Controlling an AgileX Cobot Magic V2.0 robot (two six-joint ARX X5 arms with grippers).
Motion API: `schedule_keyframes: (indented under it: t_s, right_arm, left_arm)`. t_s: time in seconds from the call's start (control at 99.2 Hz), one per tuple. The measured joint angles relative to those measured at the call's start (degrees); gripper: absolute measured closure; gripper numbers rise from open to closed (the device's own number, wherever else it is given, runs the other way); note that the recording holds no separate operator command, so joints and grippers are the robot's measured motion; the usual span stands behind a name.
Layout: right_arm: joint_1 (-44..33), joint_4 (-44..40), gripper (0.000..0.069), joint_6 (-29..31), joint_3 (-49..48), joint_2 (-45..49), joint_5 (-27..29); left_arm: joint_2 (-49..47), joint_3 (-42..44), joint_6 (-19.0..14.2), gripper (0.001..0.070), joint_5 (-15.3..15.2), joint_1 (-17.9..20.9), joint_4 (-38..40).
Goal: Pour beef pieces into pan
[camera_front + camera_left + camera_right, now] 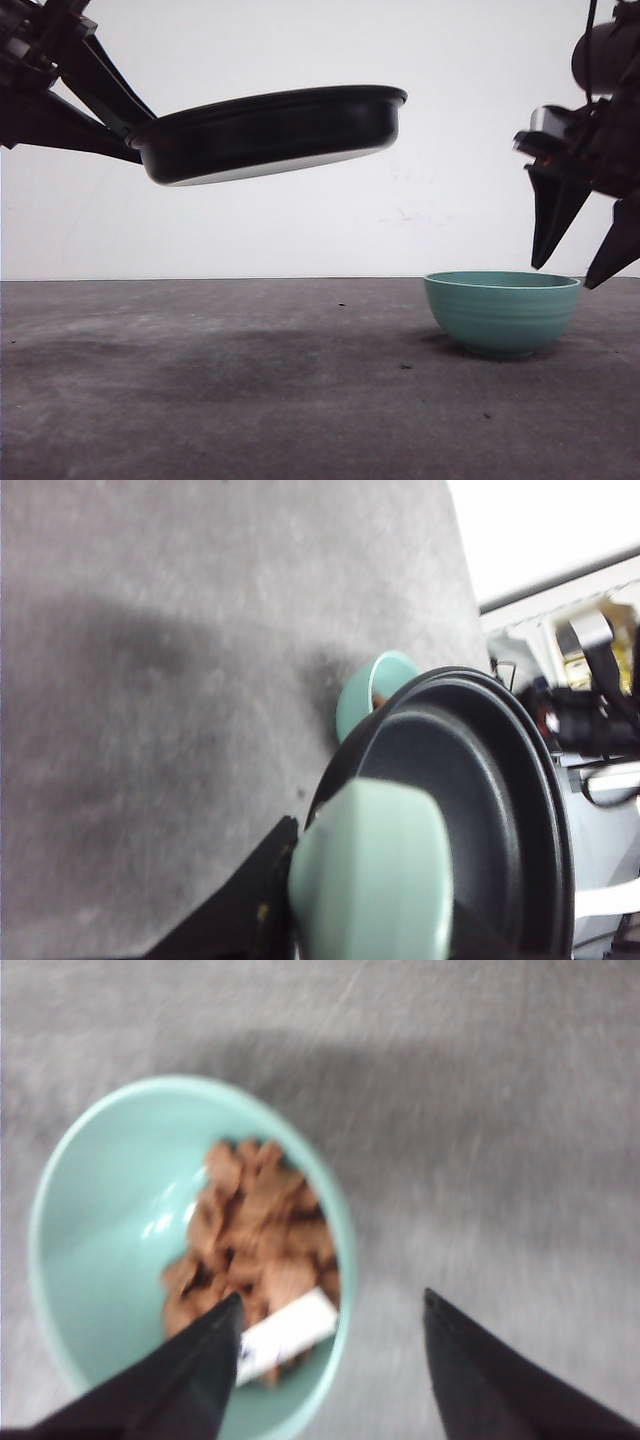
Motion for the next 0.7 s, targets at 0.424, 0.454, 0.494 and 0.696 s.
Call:
schedule_keyframes:
  t_s: [0.424,0.454,0.494,0.696]
  right_arm:
    - [0.0,8.02,0.0564,4.37,0.0,4.02,-0.59]
    - [0.0,8.0,0.0591,4.48,0.0,4.31,-1.14]
    - [0.0,7.98,0.0621,4.61,0.0,4.66,-1.62]
    - [0.11,8.55,0.0656,4.68,0.0,5.31,-2.51]
  left_arm:
    - [-0.13,0.0,1.64,0.0654,-1.46,-3.28,-2.54]
    - [-0.13,0.0,1.66,0.0654,-1.51,-3.34,-2.47]
    - [-0.13,0.0,1.66,0.0654,-1.51,-3.45,-2.43]
    - [-0.13,0.0,1.66,0.0654,-1.55,-3.58,-2.54]
